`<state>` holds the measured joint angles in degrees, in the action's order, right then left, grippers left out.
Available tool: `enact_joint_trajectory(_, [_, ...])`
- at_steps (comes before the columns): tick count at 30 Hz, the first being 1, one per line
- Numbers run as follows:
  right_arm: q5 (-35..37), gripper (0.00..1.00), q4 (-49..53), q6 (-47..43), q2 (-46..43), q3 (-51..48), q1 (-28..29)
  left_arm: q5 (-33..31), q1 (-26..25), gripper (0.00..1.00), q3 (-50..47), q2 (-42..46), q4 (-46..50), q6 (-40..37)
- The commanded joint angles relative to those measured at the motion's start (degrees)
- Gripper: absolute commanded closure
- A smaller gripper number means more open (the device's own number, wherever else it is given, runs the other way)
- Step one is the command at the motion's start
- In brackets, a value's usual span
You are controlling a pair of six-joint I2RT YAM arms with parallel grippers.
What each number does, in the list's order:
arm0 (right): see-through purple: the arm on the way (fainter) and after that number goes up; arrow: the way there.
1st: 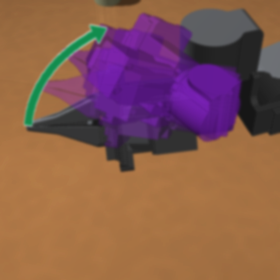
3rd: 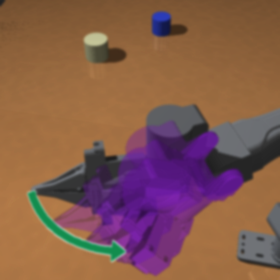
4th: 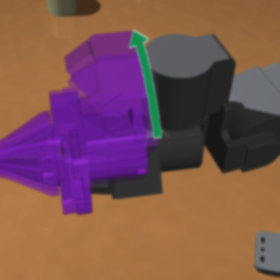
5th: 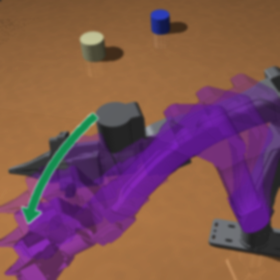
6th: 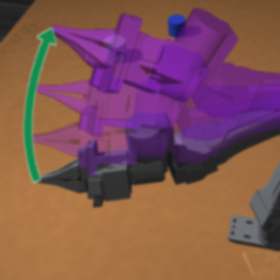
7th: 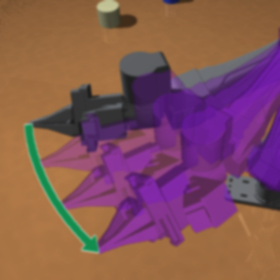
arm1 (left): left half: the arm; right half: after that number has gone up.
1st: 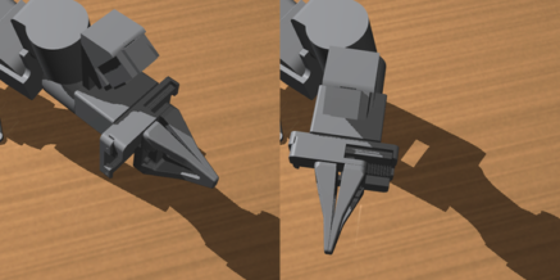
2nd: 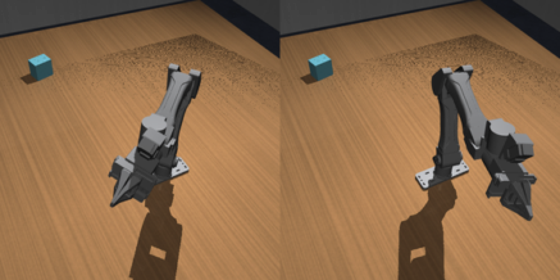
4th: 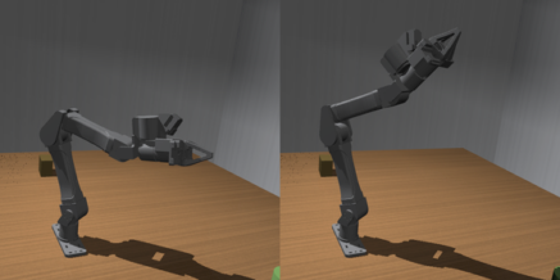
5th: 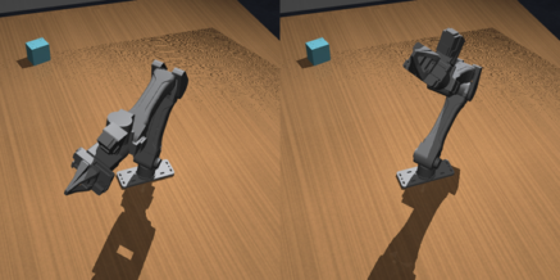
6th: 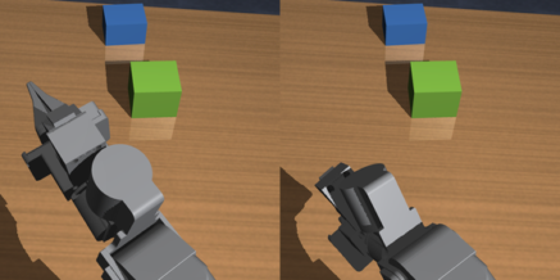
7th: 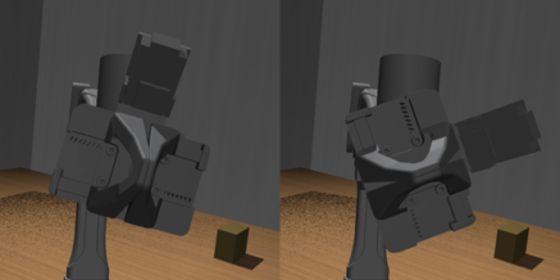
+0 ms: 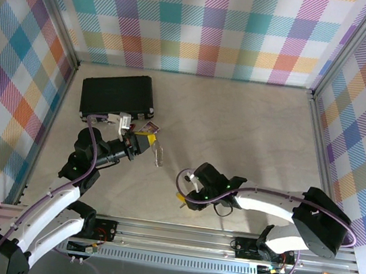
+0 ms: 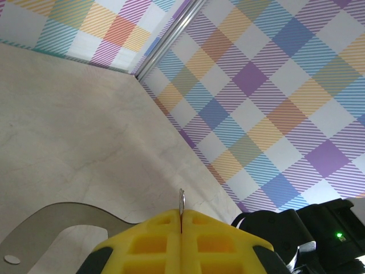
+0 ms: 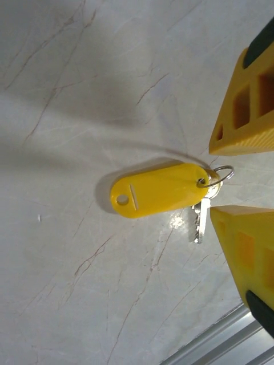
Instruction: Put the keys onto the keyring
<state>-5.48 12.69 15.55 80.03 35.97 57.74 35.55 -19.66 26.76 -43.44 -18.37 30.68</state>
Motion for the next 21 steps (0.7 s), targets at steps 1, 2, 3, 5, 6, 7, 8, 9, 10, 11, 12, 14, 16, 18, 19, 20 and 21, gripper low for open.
enact_joint_trajectory(1, [0.2,0.73,0.2,-1.9,1.8,1.7,0.6,1.1,0.9,1.00,0.0,0.3,-2.7,0.5])
enact_joint_trajectory(2, [0.2,0.74,0.2,-2.1,2.2,1.8,0.7,1.1,0.9,1.00,0.0,0.3,-2.7,0.5])
enact_joint_trajectory(3, [0.2,0.74,0.3,-2.2,2.4,2.0,0.8,1.1,0.9,1.00,0.1,0.2,-2.8,0.5])
enact_joint_trajectory(5, [0.6,0.74,0.6,-2.5,2.8,2.2,0.9,1.1,0.9,1.00,0.1,0.2,-2.8,0.4])
enact_joint_trajectory(6, [0.9,0.74,0.8,-2.5,2.9,2.3,0.9,1.1,0.9,1.00,0.2,0.1,-2.9,0.5])
enact_joint_trajectory(7, [1.0,0.74,0.9,-2.7,3.0,2.5,1.0,1.1,0.9,1.00,0.1,0.1,-2.9,0.4])
enact_joint_trajectory(8, [1.3,0.75,1.1,-2.9,3.1,2.6,1.1,1.2,0.9,1.00,0.0,0.2,-3.0,0.5])
enact_joint_trajectory(9, [1.7,0.75,1.4,-2.9,3.2,2.8,1.1,1.1,0.9,1.00,0.0,0.2,-3.1,0.5])
enact_joint_trajectory(10, [2.0,0.77,1.6,-3.1,3.3,2.9,1.2,1.1,0.9,1.00,-0.1,0.3,-3.1,0.5])
enact_joint_trajectory(11, [2.1,0.79,1.6,-3.2,3.4,3.0,1.2,1.1,0.9,1.00,-0.1,0.2,-3.1,0.5])
enact_joint_trajectory(12, [2.1,0.81,1.5,-3.2,3.4,3.1,1.2,1.1,0.9,1.00,-0.2,0.2,-3.1,0.5])
enact_joint_trajectory(14, [2.0,0.85,1.5,-3.3,3.6,3.2,1.4,1.1,0.9,1.00,-0.2,0.3,-3.0,0.4])
enact_joint_trajectory(16, [2.0,0.88,1.5,-3.3,3.7,3.3,1.5,1.1,0.9,1.00,-0.3,0.4,-2.9,0.5])
enact_joint_trajectory(18, [2.1,0.92,2.1,-3.4,3.7,3.7,1.8,1.0,0.9,1.00,-0.3,0.5,-2.9,0.4])
enact_joint_trajectory(19, [2.2,0.93,2.3,-3.5,3.7,4.0,2.0,0.9,0.9,1.00,-0.4,0.5,-2.9,0.4])
enact_joint_trajectory(20, [2.3,0.95,2.6,-3.5,3.5,4.1,2.2,0.9,0.9,1.00,-0.4,0.5,-2.9,0.4])
enact_joint_trajectory(21, [2.5,0.96,3.0,-3.5,3.4,4.3,2.3,0.8,0.9,1.00,-0.5,0.5,-2.9,0.5])
